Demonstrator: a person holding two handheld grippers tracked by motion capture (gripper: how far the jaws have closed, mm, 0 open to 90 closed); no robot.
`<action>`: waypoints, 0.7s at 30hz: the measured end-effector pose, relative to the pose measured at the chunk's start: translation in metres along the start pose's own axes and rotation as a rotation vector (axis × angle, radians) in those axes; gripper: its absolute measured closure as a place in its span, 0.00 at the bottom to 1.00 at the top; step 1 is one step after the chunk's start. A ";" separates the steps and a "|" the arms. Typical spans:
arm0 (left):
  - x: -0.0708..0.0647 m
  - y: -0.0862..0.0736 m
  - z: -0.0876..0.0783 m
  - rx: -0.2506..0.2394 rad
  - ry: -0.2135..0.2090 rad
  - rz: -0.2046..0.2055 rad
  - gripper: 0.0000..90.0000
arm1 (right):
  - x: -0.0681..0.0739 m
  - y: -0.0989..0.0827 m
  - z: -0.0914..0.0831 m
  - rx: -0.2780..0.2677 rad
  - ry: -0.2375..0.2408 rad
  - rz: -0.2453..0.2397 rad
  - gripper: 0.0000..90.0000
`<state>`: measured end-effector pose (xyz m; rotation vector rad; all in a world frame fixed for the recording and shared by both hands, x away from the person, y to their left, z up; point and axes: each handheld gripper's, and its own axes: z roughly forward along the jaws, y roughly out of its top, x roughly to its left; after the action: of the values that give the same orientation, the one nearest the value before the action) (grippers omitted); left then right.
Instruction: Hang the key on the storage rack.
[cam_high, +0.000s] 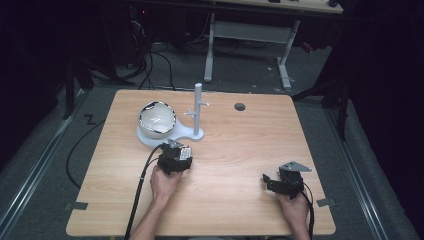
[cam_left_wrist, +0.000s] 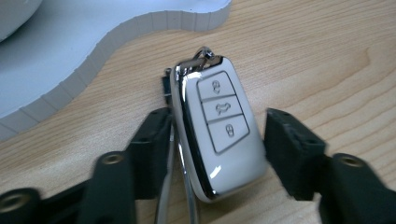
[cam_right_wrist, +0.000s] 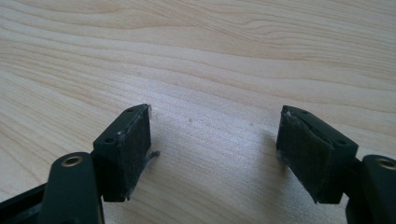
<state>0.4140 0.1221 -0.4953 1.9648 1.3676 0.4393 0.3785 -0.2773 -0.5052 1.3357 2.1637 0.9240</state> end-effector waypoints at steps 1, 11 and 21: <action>0.000 -0.001 -0.001 -0.011 0.004 0.010 0.68 | 0.000 0.000 0.000 0.000 0.000 0.000 0.29; 0.000 -0.002 -0.008 -0.046 -0.027 0.050 0.79 | 0.000 0.000 0.000 0.000 0.000 -0.001 0.29; -0.004 0.003 -0.028 -0.100 -0.070 0.073 0.81 | 0.000 0.000 0.000 0.000 0.000 -0.001 0.29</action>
<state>0.3965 0.1279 -0.4731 1.9344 1.2102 0.4606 0.3784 -0.2773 -0.5052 1.3344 2.1639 0.9237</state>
